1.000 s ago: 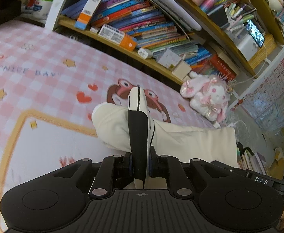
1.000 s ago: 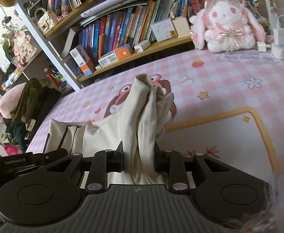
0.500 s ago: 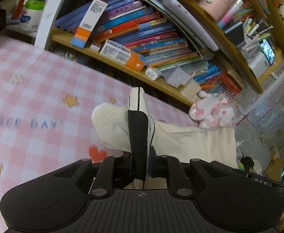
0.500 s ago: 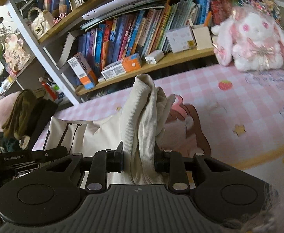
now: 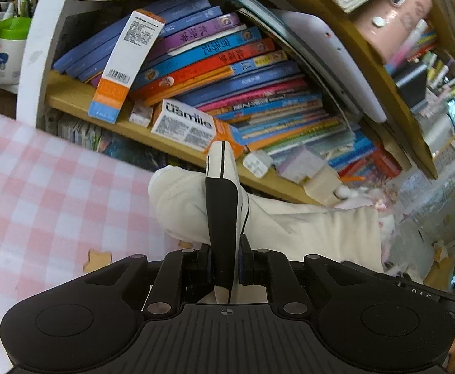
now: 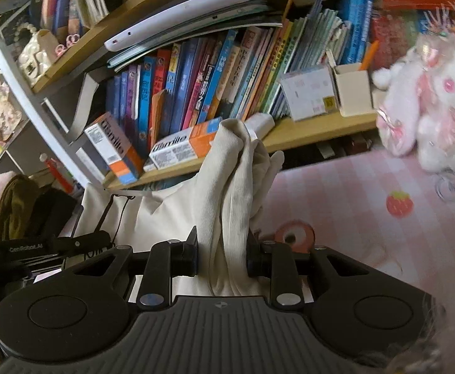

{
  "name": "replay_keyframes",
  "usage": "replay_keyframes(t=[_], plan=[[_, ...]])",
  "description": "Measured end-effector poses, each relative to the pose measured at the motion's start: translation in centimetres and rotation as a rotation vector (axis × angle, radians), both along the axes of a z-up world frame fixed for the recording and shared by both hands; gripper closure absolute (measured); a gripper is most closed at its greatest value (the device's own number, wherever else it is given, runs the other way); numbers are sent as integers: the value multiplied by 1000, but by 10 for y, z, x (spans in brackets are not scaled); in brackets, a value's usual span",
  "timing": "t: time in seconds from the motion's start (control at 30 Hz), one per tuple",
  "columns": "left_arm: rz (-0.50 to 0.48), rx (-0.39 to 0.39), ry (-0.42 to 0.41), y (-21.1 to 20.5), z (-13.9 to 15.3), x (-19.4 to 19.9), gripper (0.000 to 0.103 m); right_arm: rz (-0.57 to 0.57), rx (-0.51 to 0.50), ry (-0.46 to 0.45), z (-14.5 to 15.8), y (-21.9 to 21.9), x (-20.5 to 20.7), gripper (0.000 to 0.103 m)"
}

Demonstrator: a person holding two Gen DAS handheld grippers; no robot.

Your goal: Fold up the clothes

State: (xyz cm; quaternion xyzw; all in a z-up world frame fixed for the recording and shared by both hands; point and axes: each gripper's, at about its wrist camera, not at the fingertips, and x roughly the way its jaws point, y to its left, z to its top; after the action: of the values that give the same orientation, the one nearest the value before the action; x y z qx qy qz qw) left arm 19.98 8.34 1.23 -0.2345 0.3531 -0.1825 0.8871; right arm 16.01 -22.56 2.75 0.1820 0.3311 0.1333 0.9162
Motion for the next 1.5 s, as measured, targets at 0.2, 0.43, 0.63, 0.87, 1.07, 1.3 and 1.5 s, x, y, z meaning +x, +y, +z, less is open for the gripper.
replay_keyframes(t=[0.2,0.43,0.63,0.87,1.07,1.3,1.5], plan=[[14,-8,-1,3,-8,29,90,9,1,1,-3,0,38,80],[19,-26,7,6,-18,50,90,24,-4,4,-7,-1,65,80],[11,-19,14,8,-27,66,90,28,4,15,-13,-2,83,80],[-10,10,4,11,-40,78,90,27,14,38,-32,-1,100,80],[58,40,64,15,-71,81,81,10,-8,109,-58,2,113,72],[101,82,53,16,-71,79,57,-89,-37,142,-76,9,111,51],[207,79,48,41,-63,66,37,-159,-113,121,-66,4,103,29]])
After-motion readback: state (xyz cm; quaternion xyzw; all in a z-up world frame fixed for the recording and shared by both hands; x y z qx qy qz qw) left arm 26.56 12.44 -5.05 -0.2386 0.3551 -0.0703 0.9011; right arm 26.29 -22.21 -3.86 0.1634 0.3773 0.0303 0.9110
